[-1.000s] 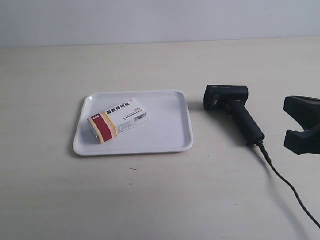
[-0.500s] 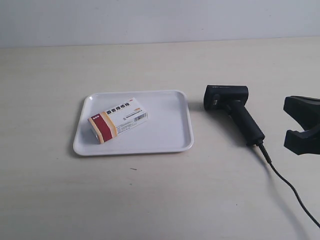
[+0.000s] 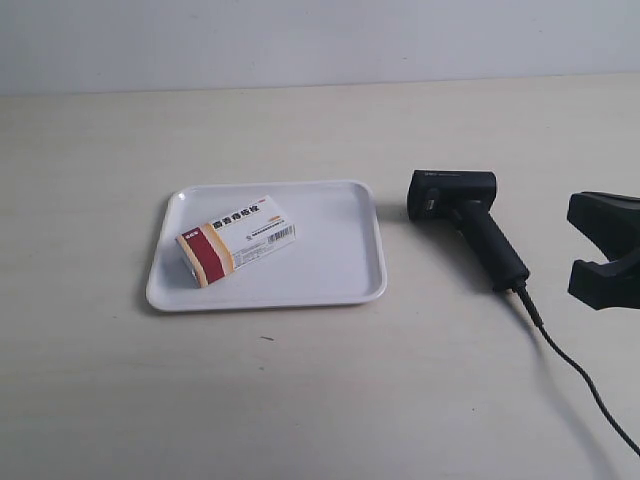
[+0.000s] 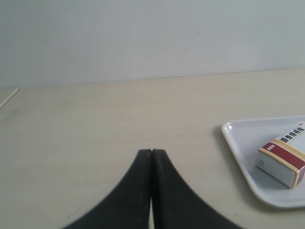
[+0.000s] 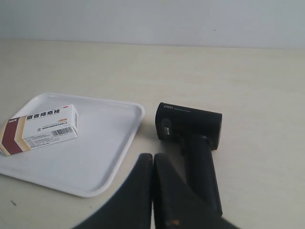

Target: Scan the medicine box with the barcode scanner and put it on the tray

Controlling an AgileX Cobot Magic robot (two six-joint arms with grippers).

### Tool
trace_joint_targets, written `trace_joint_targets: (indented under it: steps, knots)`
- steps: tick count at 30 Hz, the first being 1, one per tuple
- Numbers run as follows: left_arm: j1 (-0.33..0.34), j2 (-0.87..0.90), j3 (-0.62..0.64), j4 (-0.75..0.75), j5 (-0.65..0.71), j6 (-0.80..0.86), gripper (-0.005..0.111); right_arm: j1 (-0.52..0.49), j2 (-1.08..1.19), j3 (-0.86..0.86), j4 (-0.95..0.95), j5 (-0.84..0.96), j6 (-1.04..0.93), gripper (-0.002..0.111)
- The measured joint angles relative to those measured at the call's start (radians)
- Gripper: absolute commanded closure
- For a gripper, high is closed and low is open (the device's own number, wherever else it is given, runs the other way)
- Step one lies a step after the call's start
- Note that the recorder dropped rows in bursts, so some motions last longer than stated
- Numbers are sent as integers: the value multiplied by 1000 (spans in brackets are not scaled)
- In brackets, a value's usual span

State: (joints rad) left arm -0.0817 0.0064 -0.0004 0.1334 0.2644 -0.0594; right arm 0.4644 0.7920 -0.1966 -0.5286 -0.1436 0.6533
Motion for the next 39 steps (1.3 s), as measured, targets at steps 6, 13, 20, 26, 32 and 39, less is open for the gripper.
trace_joint_targets:
  steps: [6,13,20,26,32,39]
  knots:
    - [0,0,0,-2,2,2,105,0,0,0,0,0,0,108]
    - [0,0,0,-4,4,2,105,0,0,0,0,0,0,108]
    - [0,0,0,-4,6,2,105,0,0,0,0,0,0,108]
    - [0,0,0,-6,6,2,105,0,0,0,0,0,0,108]
    - [0,0,0,-6,6,2,105,0,0,0,0,0,2,108]
    - [0,0,0,-6,6,2,105,0,-60,82,305,-54,-82,108]
